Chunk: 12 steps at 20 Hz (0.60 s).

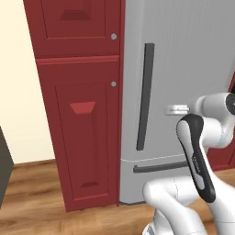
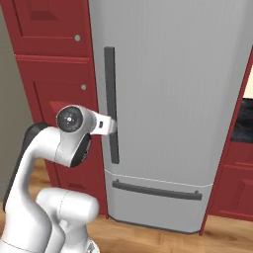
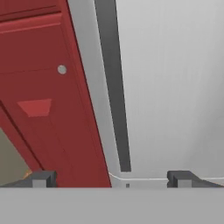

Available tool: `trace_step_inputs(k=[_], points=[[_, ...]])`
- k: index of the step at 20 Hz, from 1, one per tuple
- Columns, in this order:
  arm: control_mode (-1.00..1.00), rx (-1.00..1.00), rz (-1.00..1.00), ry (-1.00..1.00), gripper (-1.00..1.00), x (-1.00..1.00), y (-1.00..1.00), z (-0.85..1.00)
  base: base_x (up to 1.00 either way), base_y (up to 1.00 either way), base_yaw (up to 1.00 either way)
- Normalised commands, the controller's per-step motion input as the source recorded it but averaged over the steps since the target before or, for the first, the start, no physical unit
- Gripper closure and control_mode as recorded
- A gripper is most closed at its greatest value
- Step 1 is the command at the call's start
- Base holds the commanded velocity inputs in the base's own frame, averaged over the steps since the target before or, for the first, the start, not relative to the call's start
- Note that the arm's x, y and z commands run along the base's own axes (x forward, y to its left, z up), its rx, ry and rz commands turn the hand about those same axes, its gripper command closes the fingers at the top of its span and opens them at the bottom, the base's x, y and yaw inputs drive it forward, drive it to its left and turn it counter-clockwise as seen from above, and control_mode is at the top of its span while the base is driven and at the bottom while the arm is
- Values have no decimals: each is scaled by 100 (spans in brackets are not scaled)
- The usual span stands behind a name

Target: Gather the bell pepper and lemon wedge from the fridge and place them on a tray on the dining counter. Then gather the steak and chicken drumstick from the fridge and place them on the other tray.

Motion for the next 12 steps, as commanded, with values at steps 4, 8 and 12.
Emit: trace_step_inputs(k=[4, 8, 12], points=[[-100, -2, 0, -6, -100, 58, 0, 7, 0, 0, 0], [-100, 0, 0, 4, -100, 55, 0, 21, 0, 0, 0], [-100, 0, 0, 9, -100, 57, 0, 22, 0, 0, 0]])
